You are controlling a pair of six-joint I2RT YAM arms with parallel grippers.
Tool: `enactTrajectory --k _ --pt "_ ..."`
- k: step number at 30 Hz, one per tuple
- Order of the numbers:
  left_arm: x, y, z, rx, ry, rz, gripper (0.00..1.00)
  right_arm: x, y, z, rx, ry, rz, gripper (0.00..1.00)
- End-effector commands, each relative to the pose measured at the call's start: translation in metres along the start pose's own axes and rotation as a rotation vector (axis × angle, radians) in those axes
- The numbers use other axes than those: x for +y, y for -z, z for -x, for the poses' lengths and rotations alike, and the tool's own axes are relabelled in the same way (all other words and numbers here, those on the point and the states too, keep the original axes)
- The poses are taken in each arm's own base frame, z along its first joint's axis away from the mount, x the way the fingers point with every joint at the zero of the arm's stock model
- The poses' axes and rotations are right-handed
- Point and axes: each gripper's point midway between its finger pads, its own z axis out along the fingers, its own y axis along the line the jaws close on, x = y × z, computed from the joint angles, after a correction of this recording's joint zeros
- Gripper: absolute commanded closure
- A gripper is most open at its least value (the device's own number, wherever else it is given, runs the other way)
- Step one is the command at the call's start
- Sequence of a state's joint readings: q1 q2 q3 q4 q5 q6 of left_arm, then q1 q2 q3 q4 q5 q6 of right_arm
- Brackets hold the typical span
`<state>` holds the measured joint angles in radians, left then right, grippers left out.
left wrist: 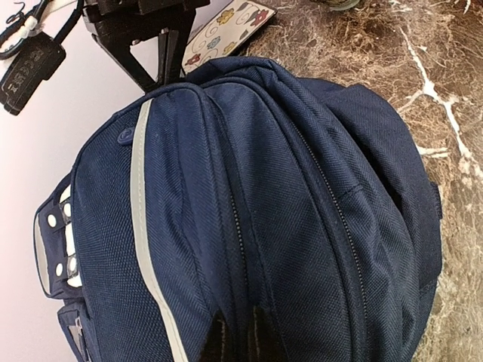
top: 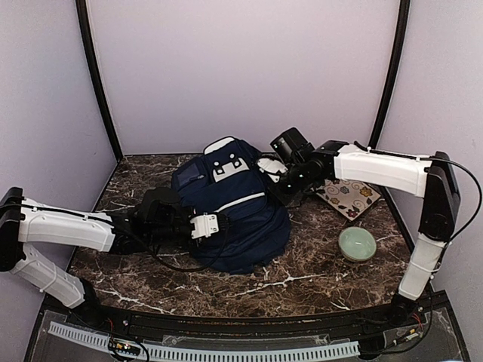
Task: Pack the student bag
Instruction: Zip the upper front pocket of the student bag.
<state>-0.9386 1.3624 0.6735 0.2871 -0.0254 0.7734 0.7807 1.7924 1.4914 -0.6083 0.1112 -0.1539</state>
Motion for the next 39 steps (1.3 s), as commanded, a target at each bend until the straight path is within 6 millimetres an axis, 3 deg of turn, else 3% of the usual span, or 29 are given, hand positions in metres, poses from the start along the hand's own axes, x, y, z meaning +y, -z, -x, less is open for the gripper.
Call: enactTrajectory --k 1,4,7,14,17,19,22,24,25,26,27,29,32,33,35,39 --pt "-0.072 0.021 -0.006 -0.056 -0.056 -0.273 1.00 -0.061 -0.010 0.025 -0.167 0.113 -0.228 1.00" --pt "-0.075 0.023 -0.008 -0.066 -0.063 -0.274 1.00 -0.037 -0.017 0.027 -0.217 0.254 -0.278 1.00" --pt "-0.077 0.024 -0.008 -0.070 -0.059 -0.284 1.00 -0.038 -0.018 0.044 -0.295 0.247 -0.305 1.00" --pt "-0.075 0.029 -0.009 -0.068 -0.053 -0.275 1.00 -0.051 -0.008 0.082 -0.364 0.238 -0.333 1.00" --pt "-0.074 0.030 -0.007 -0.066 -0.058 -0.281 1.00 -0.078 0.008 0.091 -0.341 0.286 -0.442 1.00" --pt "-0.072 0.030 -0.005 -0.068 -0.063 -0.283 1.00 -0.086 0.013 0.098 -0.331 0.317 -0.455 1.00" --pt "-0.070 0.030 -0.004 -0.073 -0.049 -0.269 1.00 -0.070 0.001 0.093 -0.320 0.337 -0.375 1.00" --pt "-0.052 0.028 -0.003 -0.061 0.019 -0.177 1.00 -0.047 -0.011 0.081 -0.321 0.337 -0.273 1.00" --pt "-0.035 0.028 0.001 -0.061 0.090 -0.099 0.85 -0.035 -0.016 0.074 -0.324 0.330 -0.228 1.00" --pt "-0.018 0.032 0.008 -0.074 0.164 -0.034 0.53 -0.024 -0.019 0.068 -0.330 0.325 -0.193 1.00" --pt "-0.002 0.039 0.018 -0.105 0.245 0.007 0.34 -0.016 -0.023 0.062 -0.333 0.314 -0.163 1.00" --pt "0.022 0.056 0.036 -0.188 0.423 0.036 0.16 -0.003 -0.030 0.053 -0.337 0.295 -0.115 1.00" --pt "0.044 0.087 0.045 -0.281 0.687 -0.008 0.11 0.004 -0.040 0.051 -0.330 0.273 -0.073 1.00" --pt "0.046 0.094 0.040 -0.283 0.767 -0.045 0.14 0.005 -0.043 0.053 -0.325 0.266 -0.064 1.00" --pt "0.053 0.095 0.005 -0.161 0.932 -0.014 0.26 0.009 -0.048 0.056 -0.319 0.252 -0.035 1.00" --pt "0.044 0.087 -0.121 0.304 1.282 0.241 0.42 0.022 -0.053 0.058 -0.323 0.212 0.032 1.00"
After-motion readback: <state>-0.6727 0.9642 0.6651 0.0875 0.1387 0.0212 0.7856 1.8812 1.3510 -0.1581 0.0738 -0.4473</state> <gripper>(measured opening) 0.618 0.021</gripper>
